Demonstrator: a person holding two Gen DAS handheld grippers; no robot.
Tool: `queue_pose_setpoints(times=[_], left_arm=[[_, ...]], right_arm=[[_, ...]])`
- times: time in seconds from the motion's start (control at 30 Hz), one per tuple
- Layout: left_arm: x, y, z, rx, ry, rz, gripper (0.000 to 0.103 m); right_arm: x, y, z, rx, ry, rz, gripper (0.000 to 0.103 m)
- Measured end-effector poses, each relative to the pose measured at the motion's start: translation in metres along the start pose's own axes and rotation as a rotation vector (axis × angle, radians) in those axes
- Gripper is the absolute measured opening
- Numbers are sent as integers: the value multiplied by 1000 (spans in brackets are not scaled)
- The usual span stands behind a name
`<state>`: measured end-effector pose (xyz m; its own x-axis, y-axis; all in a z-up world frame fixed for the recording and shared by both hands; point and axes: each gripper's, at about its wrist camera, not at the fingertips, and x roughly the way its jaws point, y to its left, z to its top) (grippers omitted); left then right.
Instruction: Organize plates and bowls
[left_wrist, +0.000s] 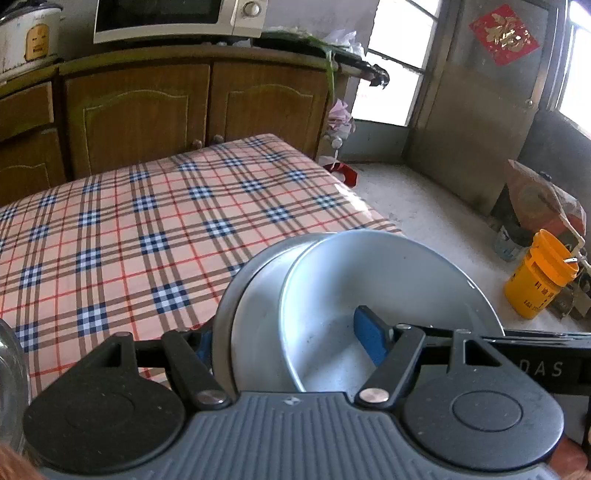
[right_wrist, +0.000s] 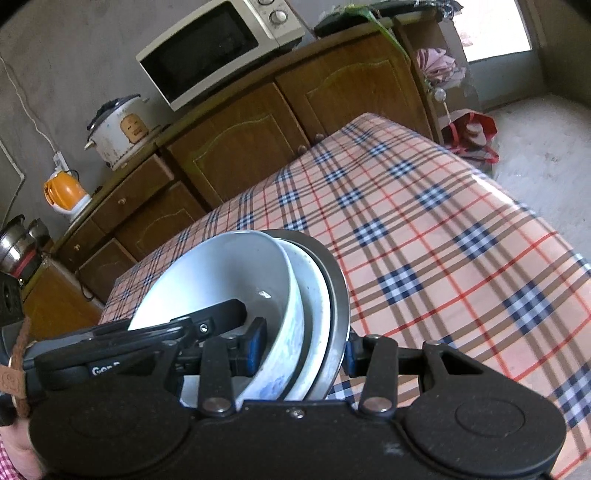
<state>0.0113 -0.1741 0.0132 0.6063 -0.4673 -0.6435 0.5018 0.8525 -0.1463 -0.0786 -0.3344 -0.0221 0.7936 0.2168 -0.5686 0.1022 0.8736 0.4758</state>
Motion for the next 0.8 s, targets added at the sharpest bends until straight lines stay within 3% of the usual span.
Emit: queue_pose_setpoints(times=[0.8], left_arm=[[-44,-18,5,-5,-66,36,74]], right_arm=[[-43,19,4,-36,-49,38,50]])
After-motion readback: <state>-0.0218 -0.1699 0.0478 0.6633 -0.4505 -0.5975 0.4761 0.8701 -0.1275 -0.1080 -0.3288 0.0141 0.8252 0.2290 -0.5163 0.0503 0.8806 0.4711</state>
